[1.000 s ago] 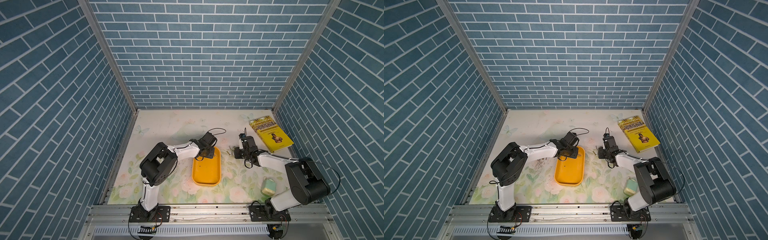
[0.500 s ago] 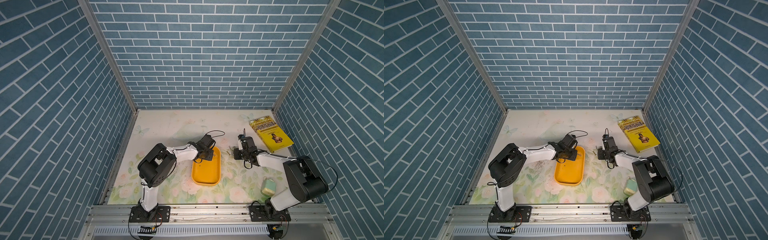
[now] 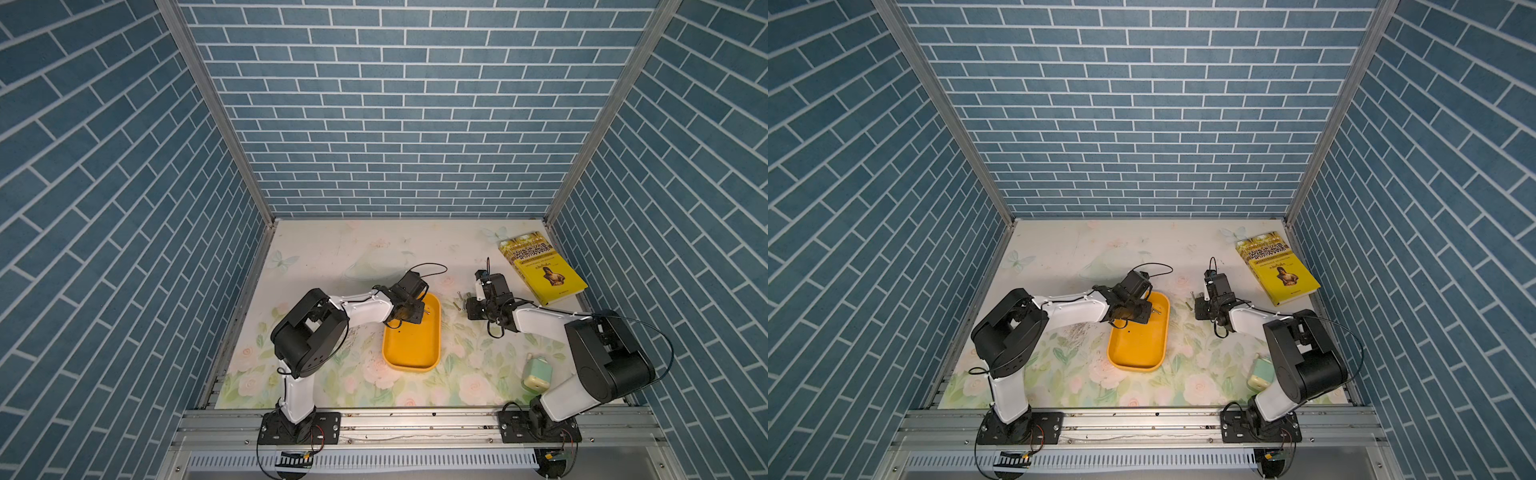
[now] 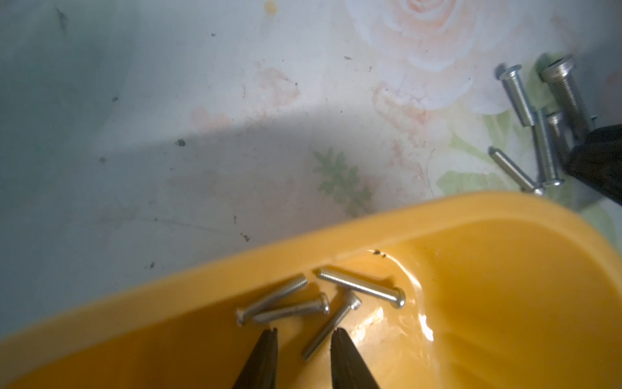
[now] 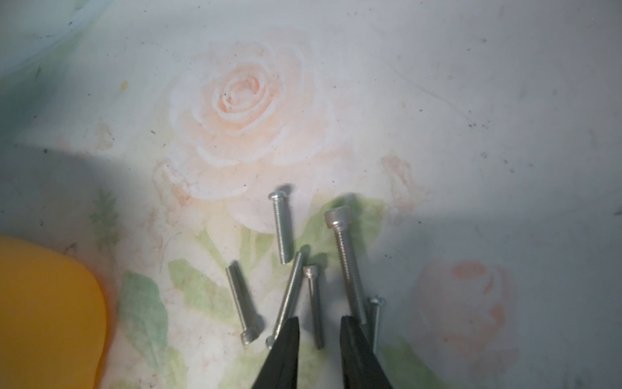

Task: Take out the screws from the storage box
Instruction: Pick up the screw from the storage box.

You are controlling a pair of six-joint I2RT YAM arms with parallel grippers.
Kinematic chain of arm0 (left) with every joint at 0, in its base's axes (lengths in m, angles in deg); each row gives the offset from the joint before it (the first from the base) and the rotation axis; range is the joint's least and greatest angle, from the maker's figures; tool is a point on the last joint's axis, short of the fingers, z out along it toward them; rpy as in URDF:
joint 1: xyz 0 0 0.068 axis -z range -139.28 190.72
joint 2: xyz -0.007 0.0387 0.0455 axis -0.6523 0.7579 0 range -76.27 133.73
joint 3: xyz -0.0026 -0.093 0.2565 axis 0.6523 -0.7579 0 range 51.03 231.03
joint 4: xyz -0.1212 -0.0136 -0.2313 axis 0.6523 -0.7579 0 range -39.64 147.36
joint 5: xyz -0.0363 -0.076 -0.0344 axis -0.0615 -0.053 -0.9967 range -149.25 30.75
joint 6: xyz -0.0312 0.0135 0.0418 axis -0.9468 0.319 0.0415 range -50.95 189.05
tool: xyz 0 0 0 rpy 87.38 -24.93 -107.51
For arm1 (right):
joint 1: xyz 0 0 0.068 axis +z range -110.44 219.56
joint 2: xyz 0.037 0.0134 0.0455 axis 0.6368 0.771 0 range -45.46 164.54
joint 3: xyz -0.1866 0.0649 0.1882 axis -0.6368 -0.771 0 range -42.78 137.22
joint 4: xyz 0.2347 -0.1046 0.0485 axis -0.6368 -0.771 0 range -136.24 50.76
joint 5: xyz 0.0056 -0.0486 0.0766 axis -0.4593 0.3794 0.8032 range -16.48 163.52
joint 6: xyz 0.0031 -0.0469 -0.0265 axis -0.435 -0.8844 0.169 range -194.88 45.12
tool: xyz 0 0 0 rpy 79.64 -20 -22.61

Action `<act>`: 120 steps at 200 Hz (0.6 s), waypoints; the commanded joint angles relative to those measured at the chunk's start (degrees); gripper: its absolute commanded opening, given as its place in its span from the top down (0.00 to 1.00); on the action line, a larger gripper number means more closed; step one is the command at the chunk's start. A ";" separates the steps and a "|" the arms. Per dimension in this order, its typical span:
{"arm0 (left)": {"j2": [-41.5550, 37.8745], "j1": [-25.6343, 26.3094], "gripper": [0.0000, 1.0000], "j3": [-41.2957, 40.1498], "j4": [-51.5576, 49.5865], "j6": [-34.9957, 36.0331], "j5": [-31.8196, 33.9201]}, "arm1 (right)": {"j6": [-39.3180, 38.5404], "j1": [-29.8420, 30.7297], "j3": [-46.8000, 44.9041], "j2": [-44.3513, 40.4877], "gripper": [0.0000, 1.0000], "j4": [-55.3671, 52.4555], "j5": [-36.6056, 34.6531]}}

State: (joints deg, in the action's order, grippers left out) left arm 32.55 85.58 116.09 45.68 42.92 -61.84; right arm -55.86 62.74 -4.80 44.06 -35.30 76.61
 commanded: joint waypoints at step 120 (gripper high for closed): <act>7.35 2.78 0.79 0.52 -8.94 1.96 -1.38 | -1.89 -0.24 1.03 1.26 0.74 0.45 0.88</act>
State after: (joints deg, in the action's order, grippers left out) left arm 35.30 88.11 119.43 45.02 44.67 -61.89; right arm -55.90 62.74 -4.80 44.45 -35.30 77.25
